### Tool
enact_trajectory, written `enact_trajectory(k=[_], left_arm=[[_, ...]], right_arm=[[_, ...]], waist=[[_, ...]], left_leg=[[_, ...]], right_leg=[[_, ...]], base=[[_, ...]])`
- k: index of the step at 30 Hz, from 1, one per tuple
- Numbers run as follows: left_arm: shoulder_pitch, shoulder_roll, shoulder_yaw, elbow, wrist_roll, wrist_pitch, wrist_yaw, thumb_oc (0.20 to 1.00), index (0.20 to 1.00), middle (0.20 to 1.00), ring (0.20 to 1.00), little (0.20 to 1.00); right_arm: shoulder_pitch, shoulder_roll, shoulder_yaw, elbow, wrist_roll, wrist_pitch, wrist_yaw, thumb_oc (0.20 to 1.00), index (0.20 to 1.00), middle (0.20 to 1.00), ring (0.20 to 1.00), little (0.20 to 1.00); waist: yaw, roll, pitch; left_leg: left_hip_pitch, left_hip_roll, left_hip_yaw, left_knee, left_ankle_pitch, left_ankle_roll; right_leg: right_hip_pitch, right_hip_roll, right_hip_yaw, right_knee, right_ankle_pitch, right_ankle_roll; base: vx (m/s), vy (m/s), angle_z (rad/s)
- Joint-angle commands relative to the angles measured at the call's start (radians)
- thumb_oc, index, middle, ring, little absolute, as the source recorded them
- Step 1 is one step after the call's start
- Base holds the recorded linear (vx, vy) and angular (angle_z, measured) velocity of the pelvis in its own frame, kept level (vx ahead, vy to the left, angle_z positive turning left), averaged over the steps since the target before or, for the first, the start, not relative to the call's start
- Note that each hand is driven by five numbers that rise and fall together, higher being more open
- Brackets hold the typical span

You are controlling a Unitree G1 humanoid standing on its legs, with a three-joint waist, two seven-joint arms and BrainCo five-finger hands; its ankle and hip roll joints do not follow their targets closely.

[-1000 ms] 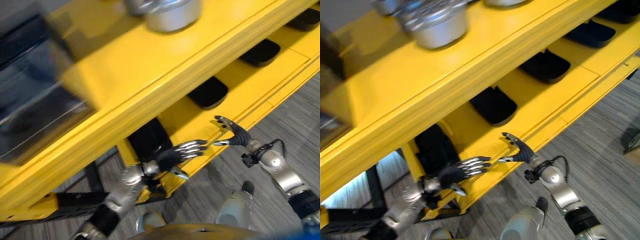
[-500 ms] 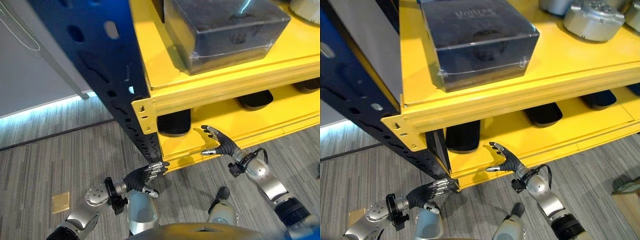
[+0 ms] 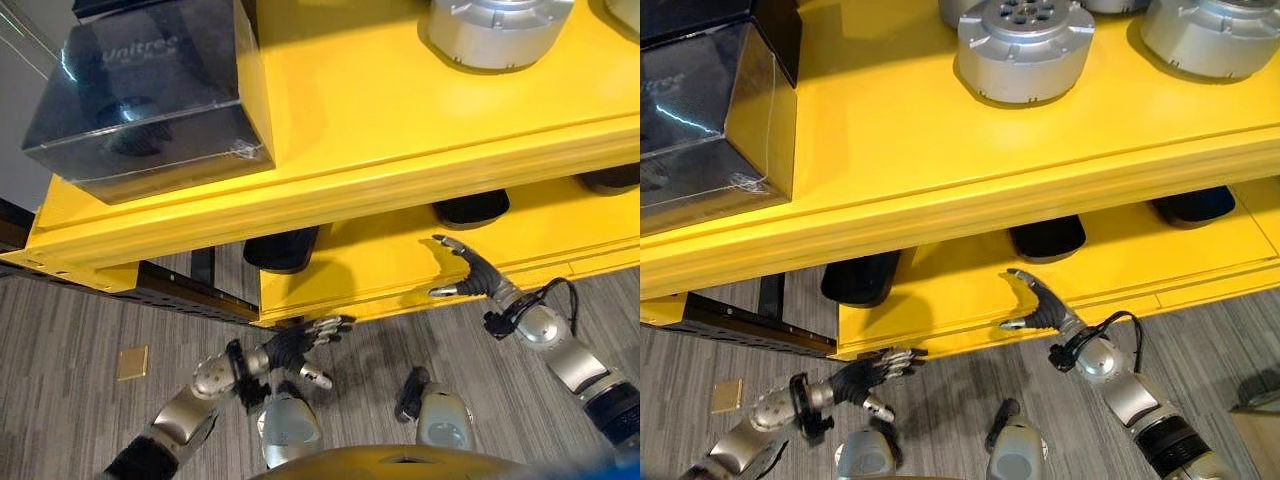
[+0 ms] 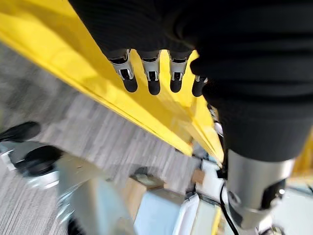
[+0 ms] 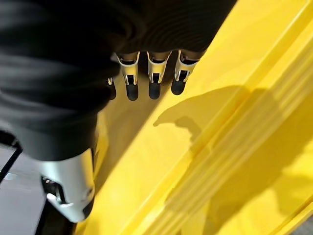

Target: Move parts from the plastic box to the shelf.

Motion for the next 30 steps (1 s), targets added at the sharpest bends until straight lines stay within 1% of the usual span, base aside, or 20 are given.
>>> enact_trajectory(k=[1, 3, 4, 5, 8, 9, 11, 13, 15, 17, 20, 21, 25, 27, 28, 29, 30], left_arm=[[0.062, 0.002, 0.023, -0.042, -0.018, -0.022, 0.049, 1.000, 1.000, 1.000, 1.000, 1.000], [0.062, -0.003, 0.021, -0.035, -0.008, -0.019, 0.045, 1.000, 1.000, 1.000, 1.000, 1.000], [0.078, -0.004, 0.035, -0.038, -0.034, -0.003, 0.031, 1.000, 1.000, 1.000, 1.000, 1.000], [0.090, 0.000, 0.043, -0.041, -0.028, -0.001, 0.024, 1.000, 1.000, 1.000, 1.000, 1.000], [0.120, 0.007, 0.068, -0.046, -0.034, 0.008, -0.013, 1.000, 1.000, 1.000, 1.000, 1.000], [0.129, 0.009, 0.080, -0.048, -0.017, 0.006, -0.026, 1.000, 1.000, 1.000, 1.000, 1.000], [0.126, 0.006, 0.083, -0.042, -0.018, -0.007, -0.022, 1.000, 1.000, 1.000, 1.000, 1.000], [0.113, 0.011, 0.077, -0.041, -0.026, -0.017, -0.003, 1.000, 1.000, 1.000, 1.000, 1.000], [0.096, 0.018, 0.077, -0.043, -0.031, -0.006, 0.007, 1.000, 1.000, 1.000, 1.000, 1.000], [0.096, 0.024, 0.081, -0.045, -0.035, -0.005, 0.001, 1.000, 1.000, 1.000, 1.000, 1.000], [0.100, 0.024, 0.091, -0.055, -0.027, 0.012, 0.001, 1.000, 1.000, 1.000, 1.000, 1.000], [0.095, 0.026, 0.088, -0.058, -0.028, 0.022, 0.007, 1.000, 1.000, 1.000, 1.000, 1.000], [0.090, 0.036, 0.087, -0.065, -0.056, 0.046, -0.015, 1.000, 1.000, 1.000, 1.000, 1.000], [0.086, 0.035, 0.081, -0.066, -0.084, 0.053, -0.024, 1.000, 1.000, 1.000, 1.000, 1.000], [0.081, 0.031, 0.076, -0.060, -0.108, 0.054, -0.032, 1.000, 1.000, 1.000, 1.000, 1.000], [0.078, 0.024, 0.067, -0.055, -0.132, 0.056, -0.040, 1.000, 1.000, 1.000, 1.000, 1.000], [0.082, 0.020, 0.062, -0.052, -0.128, 0.051, -0.036, 1.000, 1.000, 1.000, 1.000, 1.000]], right_arm=[[-0.038, 0.056, 0.019, -0.018, -0.079, -0.097, -0.100, 1.000, 1.000, 1.000, 1.000, 1.000], [-0.023, 0.063, 0.013, -0.041, -0.102, -0.117, -0.097, 1.000, 1.000, 1.000, 1.000, 1.000], [-0.005, 0.057, 0.006, -0.073, -0.124, -0.132, -0.113, 1.000, 1.000, 1.000, 1.000, 1.000], [0.000, 0.057, 0.005, -0.088, -0.103, -0.121, -0.102, 1.000, 1.000, 1.000, 1.000, 1.000], [0.006, 0.067, 0.009, -0.101, -0.083, -0.124, -0.089, 1.000, 1.000, 1.000, 1.000, 1.000], [0.014, 0.063, 0.005, -0.118, -0.078, -0.127, -0.060, 1.000, 1.000, 1.000, 1.000, 1.000], [0.016, 0.054, 0.013, -0.132, -0.059, -0.124, -0.054, 1.000, 1.000, 1.000, 1.000, 1.000], [0.004, 0.058, 0.027, -0.134, -0.067, -0.121, -0.069, 1.000, 1.000, 1.000, 1.000, 1.000], [-0.014, 0.068, 0.039, -0.120, -0.079, -0.121, -0.103, 1.000, 1.000, 1.000, 1.000, 1.000], [-0.022, 0.072, 0.037, -0.115, -0.079, -0.115, -0.120, 1.000, 1.000, 1.000, 1.000, 1.000], [-0.019, 0.061, 0.025, -0.132, -0.068, -0.085, -0.138, 1.000, 1.000, 1.000, 1.000, 1.000], [-0.020, 0.059, 0.023, -0.137, -0.062, -0.086, -0.146, 1.000, 1.000, 1.000, 1.000, 1.000], [-0.030, 0.062, 0.016, -0.145, -0.142, -0.123, -0.167, 1.000, 1.000, 1.000, 1.000, 1.000], [-0.040, 0.055, 0.025, -0.160, -0.217, -0.146, -0.157, 1.000, 1.000, 1.000, 1.000, 1.000], [-0.041, 0.046, 0.032, -0.179, -0.260, -0.146, -0.157, 1.000, 1.000, 1.000, 1.000, 1.000], [-0.041, 0.028, 0.042, -0.203, -0.293, -0.152, -0.158, 1.000, 1.000, 1.000, 1.000, 1.000], [-0.043, 0.023, 0.046, -0.208, -0.301, -0.162, -0.154, 1.000, 1.000, 1.000, 1.000, 1.000]], waist=[[0.004, -0.028, -0.046], [0.004, -0.028, -0.053], [0.009, -0.025, -0.062], [0.014, -0.025, -0.065], [0.030, -0.028, -0.068], [0.034, -0.032, -0.066], [0.039, -0.035, -0.064], [0.045, -0.034, -0.058], [0.054, -0.032, -0.051], [0.057, -0.032, -0.046], [0.059, -0.033, -0.039], [0.059, -0.033, -0.034], [0.055, -0.031, -0.015], [0.052, -0.031, -0.007], [0.051, -0.032, -0.003], [0.054, -0.039, 0.000], [0.058, -0.042, 0.001]], left_leg=[[-0.047, 0.039, -0.090, 0.118, -0.056, -0.010], [-0.035, 0.025, -0.097, 0.098, -0.057, -0.006], [-0.020, 0.010, -0.102, 0.071, -0.053, -0.004], [-0.012, 0.002, -0.105, 0.059, -0.054, -0.002], [-0.007, -0.004, -0.109, 0.048, -0.053, 0.001], [-0.009, 0.000, -0.112, 0.050, -0.053, 0.001], [-0.015, 0.007, -0.109, 0.050, -0.048, -0.001], [-0.025, 0.012, -0.111, 0.051, -0.042, -0.004], [-0.032, 0.017, -0.109, 0.047, -0.033, -0.006], [-0.028, 0.021, -0.106, 0.047, -0.034, -0.011], [-0.026, 0.028, -0.102, 0.044, -0.030, -0.014], [-0.030, 0.033, -0.100, 0.046, -0.028, -0.015], [-0.039, 0.048, -0.088, 0.067, -0.035, -0.019], [-0.038, 0.047, -0.078, 0.071, -0.042, -0.019], [-0.036, 0.044, -0.071, 0.070, -0.045, -0.018], [-0.029, 0.043, -0.050, 0.062, -0.047, -0.017], [-0.025, 0.049, -0.039, 0.061, -0.047, -0.019]], right_leg=[[0.068, -0.014, 0.130, -0.013, -0.027, 0.143], [0.074, -0.021, 0.133, -0.024, -0.018, 0.153], [0.081, -0.035, 0.132, -0.042, 0.001, 0.171], [0.084, -0.044, 0.130, -0.050, 0.010, 0.179], [0.090, -0.063, 0.123, -0.072, 0.030, 0.194], [0.092, -0.069, 0.122, -0.079, 0.037, 0.200], [0.089, -0.076, 0.115, -0.081, 0.041, 0.203], [0.084, -0.078, 0.109, -0.079, 0.041, 0.202], [0.080, -0.080, 0.098, -0.080, 0.043, 0.200], [0.086, -0.084, 0.088, -0.075, 0.038, 0.200], [0.086, -0.092, 0.077, -0.072, 0.040, 0.201], [0.078, -0.097, 0.075, -0.062, 0.038, 0.199], [0.066, -0.103, 0.075, -0.047, 0.031, 0.194], [0.062, -0.107, 0.074, -0.053, 0.038, 0.195], [0.058, -0.115, 0.073, -0.060, 0.050, 0.201], [0.053, -0.139, 0.051, -0.076, 0.076, 0.216], [0.050, -0.154, 0.033, -0.081, 0.089, 0.219]], base=[[-0.05, 0.122, -0.09], [-0.07, 0.160, -0.12], [-0.09, 0.173, 0.13], [-0.10, 0.147, 0.22], [-0.03, 0.032, 0.14], [0.02, -0.023, 0.25], [-0.01, -0.029, 0.17], [-0.06, -0.027, 0.04], [-0.08, -0.043, 0.04], [-0.02, -0.042, 0.07], [-0.04, -0.025, 0.05], [-0.07, -0.002, 0.02], [-0.06, 0.028, 0.05], [-0.04, 0.094, 0.02], [-0.05, 0.116, -0.04], [-0.05, 0.074, -0.09], [-0.04, 0.011, -0.19]])
